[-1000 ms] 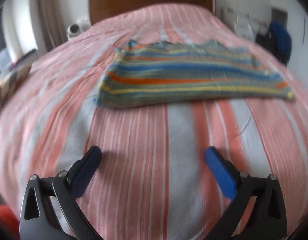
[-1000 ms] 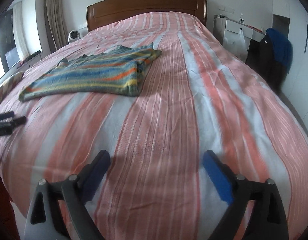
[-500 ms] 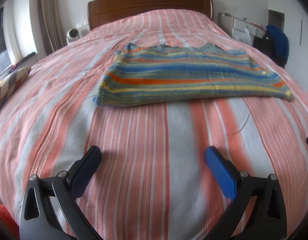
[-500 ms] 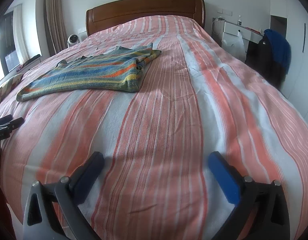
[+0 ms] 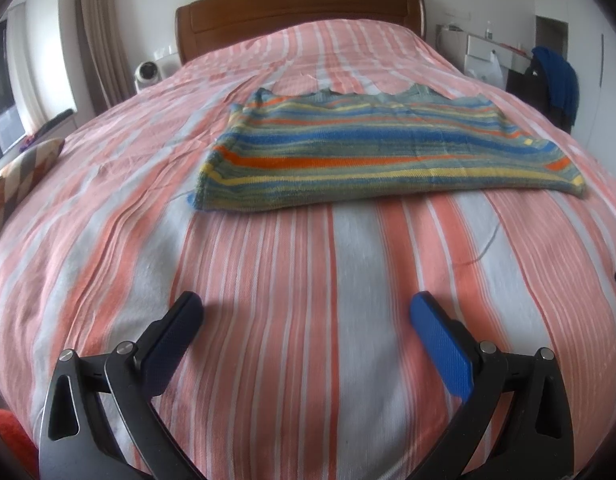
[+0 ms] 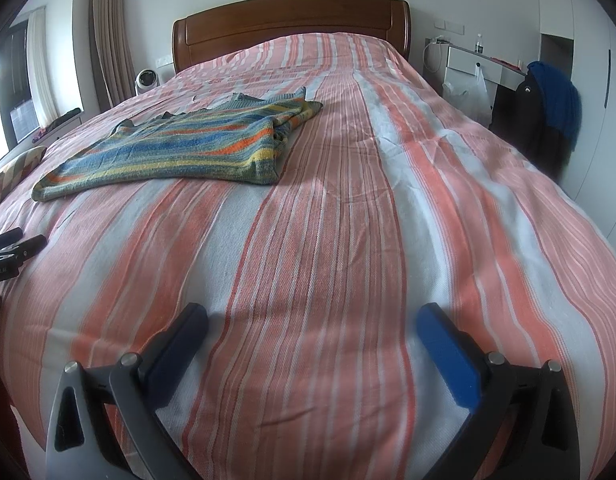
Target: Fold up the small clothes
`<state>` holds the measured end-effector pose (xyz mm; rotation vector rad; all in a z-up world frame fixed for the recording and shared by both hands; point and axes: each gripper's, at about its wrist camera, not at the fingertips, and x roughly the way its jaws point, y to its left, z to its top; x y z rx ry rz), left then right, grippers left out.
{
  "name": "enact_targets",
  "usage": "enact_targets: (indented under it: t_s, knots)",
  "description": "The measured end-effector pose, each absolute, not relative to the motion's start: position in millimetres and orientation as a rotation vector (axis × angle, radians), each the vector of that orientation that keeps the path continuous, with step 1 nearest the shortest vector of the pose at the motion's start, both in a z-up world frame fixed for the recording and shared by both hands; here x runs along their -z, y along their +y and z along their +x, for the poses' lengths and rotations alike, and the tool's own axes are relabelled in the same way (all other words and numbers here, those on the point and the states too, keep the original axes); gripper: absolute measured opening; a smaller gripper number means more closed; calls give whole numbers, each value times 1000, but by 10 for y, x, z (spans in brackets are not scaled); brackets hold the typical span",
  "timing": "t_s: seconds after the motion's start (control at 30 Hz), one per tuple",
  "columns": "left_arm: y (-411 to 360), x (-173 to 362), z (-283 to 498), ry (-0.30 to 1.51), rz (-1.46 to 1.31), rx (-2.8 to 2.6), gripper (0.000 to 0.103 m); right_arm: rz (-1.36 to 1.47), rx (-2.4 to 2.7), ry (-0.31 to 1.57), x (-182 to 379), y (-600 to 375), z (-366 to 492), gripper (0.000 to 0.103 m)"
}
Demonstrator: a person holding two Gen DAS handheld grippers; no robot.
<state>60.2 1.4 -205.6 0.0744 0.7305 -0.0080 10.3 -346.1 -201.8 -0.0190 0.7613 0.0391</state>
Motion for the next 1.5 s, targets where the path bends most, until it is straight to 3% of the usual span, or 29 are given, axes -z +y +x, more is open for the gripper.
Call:
enact_targets:
  t_s: [0.53, 0.73, 0.93, 1.0, 1.07, 1.13, 1.17, 1.23, 1.33, 1.4, 1.43, 1.5]
  knots:
    - [-124, 1844, 500, 778, 158, 31, 102, -26, -33, 819, 1925, -3469, 162, 103]
    - [-1105, 1581, 592, 713, 347, 326, 102, 148, -96, 817, 1629, -3841, 250, 103]
    - [-2202, 1756, 1289, 728, 485, 455, 99, 254, -210, 821, 1310, -4309, 900, 102]
    - [-2481, 1911, 1559, 750, 522, 468, 89, 317, -282, 861, 1261, -4415, 1259, 96]
    - [-2543, 1963, 1711, 762, 491, 479, 81, 387, -339, 896, 1262, -4509, 1593, 81]
    - [-2507, 1951, 1779, 776, 440, 477, 51, 476, -403, 952, 1328, -4530, 2028, 75]
    - [-2478, 1946, 1777, 771, 429, 467, 44, 518, -448, 987, 1386, -4512, 2290, 72]
    - [-2432, 1925, 1748, 752, 416, 456, 19, 536, -500, 1037, 1498, -4406, 2668, 69]
    - [-2368, 1884, 1787, 748, 362, 458, 9, 583, -525, 1103, 1785, -4134, 3221, 66]
    - [-2205, 1808, 1843, 762, 268, 471, 8, 631, -526, 1115, 1946, -3982, 3464, 34]
    - [-2116, 1773, 1874, 768, 223, 471, 8, 609, -485, 1107, 1958, -3918, 3555, 8]
    - [-1790, 1638, 1892, 770, 106, 457, 8, 583, -471, 1085, 1841, -3806, 3603, 8]
